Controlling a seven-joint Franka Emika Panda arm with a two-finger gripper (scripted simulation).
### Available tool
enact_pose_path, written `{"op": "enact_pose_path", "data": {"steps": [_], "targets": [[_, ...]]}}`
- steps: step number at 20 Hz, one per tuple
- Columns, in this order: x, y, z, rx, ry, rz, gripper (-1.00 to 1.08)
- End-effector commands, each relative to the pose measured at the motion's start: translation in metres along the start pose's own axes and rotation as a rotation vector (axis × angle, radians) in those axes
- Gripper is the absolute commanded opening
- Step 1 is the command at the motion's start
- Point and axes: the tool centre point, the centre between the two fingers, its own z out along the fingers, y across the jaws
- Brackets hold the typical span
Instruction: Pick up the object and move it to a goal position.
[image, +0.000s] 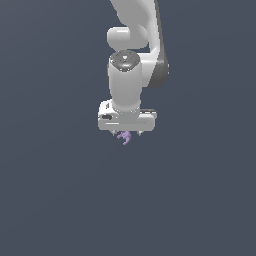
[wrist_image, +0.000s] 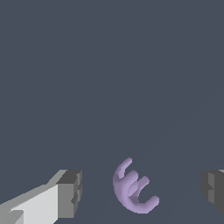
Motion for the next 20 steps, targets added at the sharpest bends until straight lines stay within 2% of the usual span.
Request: {"op": "enact_pose_path", "data": {"steps": [1, 11, 20], "targets": [[0.000, 0.000, 0.000, 0.000, 0.000, 0.000, 1.00], [0.006, 0.029, -0.013, 0.010, 0.019, 0.054, 1.00], [0.002, 0.028, -0.007, 0.008, 0.017, 0.018, 1.00]]}}
